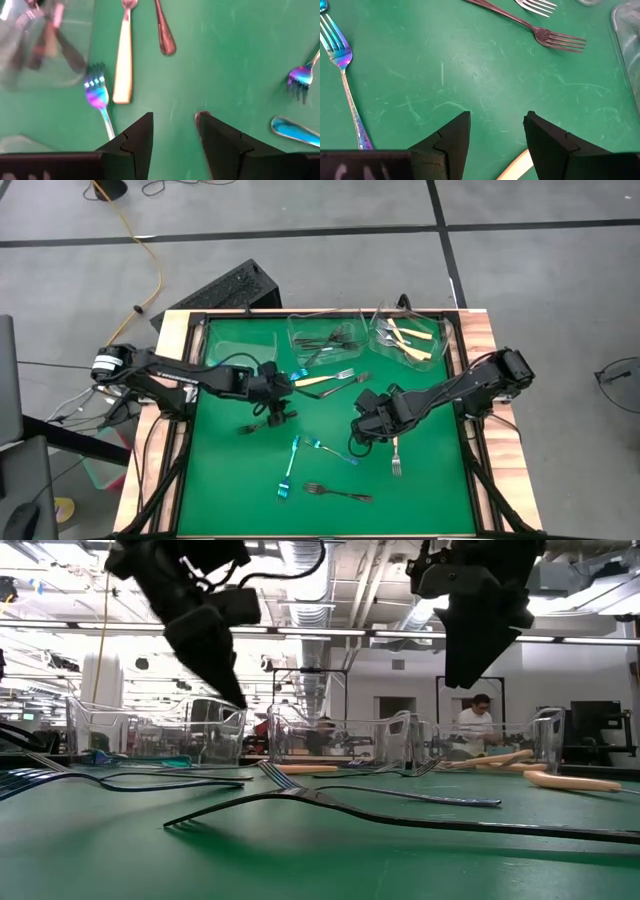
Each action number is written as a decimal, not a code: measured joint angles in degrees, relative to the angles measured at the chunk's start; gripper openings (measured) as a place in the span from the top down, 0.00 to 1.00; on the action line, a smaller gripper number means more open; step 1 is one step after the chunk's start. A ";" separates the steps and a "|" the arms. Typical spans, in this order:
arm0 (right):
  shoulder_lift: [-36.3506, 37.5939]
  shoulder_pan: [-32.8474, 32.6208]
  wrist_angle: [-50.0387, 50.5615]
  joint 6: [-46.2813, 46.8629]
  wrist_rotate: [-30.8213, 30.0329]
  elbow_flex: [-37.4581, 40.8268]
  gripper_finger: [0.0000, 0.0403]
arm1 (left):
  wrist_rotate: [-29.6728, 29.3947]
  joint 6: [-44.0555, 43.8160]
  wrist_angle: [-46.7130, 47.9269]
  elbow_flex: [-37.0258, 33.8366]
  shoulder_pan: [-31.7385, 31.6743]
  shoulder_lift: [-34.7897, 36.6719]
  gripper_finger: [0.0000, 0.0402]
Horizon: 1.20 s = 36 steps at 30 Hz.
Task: Sort silverware by color (type)
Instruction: Put the blue fork into the left transparent bin
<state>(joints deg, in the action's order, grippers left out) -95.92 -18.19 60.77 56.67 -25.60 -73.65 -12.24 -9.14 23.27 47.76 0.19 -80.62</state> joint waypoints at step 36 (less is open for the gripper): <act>0.28 -4.32 -1.68 -1.60 -3.00 0.00 0.49 | -8.25 -40.35 46.15 -0.96 19.68 0.11 0.86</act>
<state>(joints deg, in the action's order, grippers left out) -95.64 -22.51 59.10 55.07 -28.60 -73.65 -20.49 -49.48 69.42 46.80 19.86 -80.51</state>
